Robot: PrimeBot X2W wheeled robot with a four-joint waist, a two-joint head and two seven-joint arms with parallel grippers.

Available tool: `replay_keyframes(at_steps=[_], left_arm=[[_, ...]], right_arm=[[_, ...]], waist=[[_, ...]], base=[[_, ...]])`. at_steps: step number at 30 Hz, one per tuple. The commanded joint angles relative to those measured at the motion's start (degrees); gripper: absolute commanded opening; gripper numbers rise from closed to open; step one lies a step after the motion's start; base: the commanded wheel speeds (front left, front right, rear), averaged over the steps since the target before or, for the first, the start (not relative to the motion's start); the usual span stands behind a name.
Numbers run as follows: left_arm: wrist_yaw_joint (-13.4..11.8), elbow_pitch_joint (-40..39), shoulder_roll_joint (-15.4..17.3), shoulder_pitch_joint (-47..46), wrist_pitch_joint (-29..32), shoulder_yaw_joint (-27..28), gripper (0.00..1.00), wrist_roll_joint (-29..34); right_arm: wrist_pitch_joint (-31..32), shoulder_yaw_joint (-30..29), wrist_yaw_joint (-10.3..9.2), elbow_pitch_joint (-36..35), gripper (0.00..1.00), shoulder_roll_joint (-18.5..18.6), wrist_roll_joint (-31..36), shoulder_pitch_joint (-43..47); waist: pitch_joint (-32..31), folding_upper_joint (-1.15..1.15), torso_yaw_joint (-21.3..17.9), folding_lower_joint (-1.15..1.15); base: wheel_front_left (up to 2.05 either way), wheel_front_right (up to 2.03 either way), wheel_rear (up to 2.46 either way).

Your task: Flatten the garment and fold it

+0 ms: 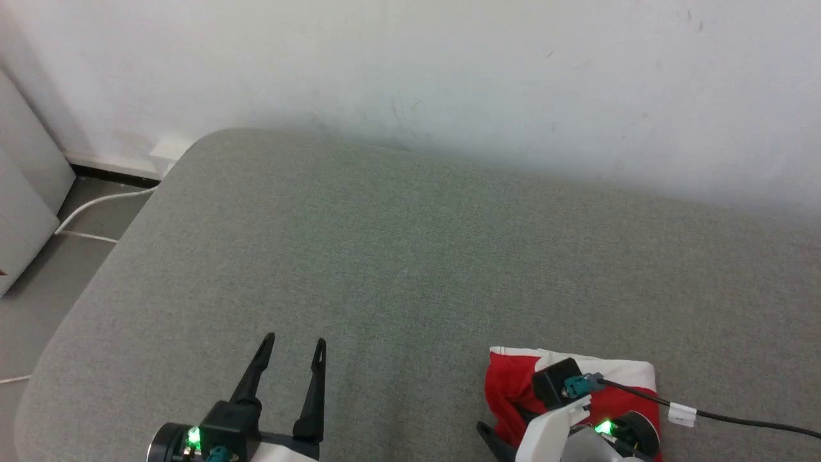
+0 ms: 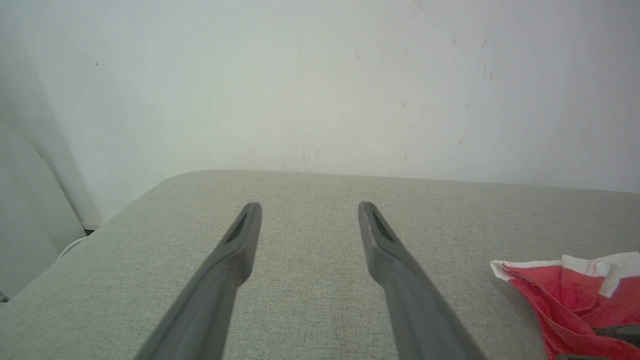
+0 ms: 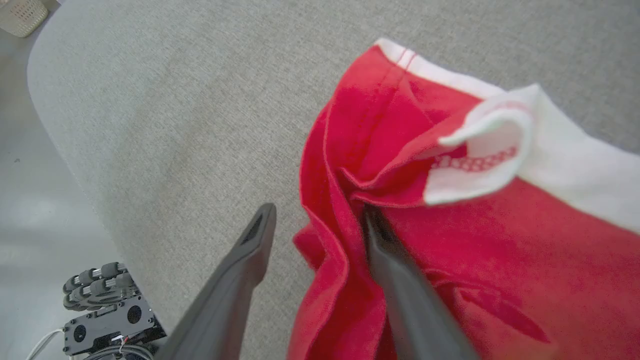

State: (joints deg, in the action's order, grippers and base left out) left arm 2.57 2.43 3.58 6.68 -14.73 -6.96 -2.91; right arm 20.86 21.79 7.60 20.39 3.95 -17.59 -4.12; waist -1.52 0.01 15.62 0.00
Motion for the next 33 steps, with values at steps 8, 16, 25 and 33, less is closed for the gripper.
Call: replay_keyframes(at_steps=[8, 16, 25, 33], left_arm=[[0.46, 0.44, -0.31, 0.12, -0.27, 0.79, 1.00, 0.31], [0.29, -1.20, -0.45, 0.32, -0.27, 1.66, 1.00, -0.77], [-0.32, -2.58, -0.61, 0.31, -0.27, 2.17, 1.00, -1.88], [-0.63, -3.19, -0.66, 0.77, -0.27, 3.05, 1.00, -2.40]], right_arm=[[-2.87, 2.62, -0.11, -3.98, 1.00, 3.53, -0.77, -4.59], [-10.68, -0.66, -0.11, -11.93, 1.00, 13.73, 7.52, -11.99], [-22.77, -14.48, -0.11, -15.78, 1.00, 17.82, 15.57, -8.30], [-30.06, -26.30, -0.11, -23.13, 1.00, 9.98, 16.47, 4.79]], waist=[[-2.72, -0.01, -3.48, 0.00], [-3.52, -0.01, -8.63, 0.00], [-2.96, -0.01, -13.01, 0.00], [-2.10, -0.01, -14.61, 0.00]], base=[[0.00, 0.00, 0.00], [0.00, 0.00, 0.00], [0.00, 0.00, 0.00], [0.00, 0.00, 0.00]])
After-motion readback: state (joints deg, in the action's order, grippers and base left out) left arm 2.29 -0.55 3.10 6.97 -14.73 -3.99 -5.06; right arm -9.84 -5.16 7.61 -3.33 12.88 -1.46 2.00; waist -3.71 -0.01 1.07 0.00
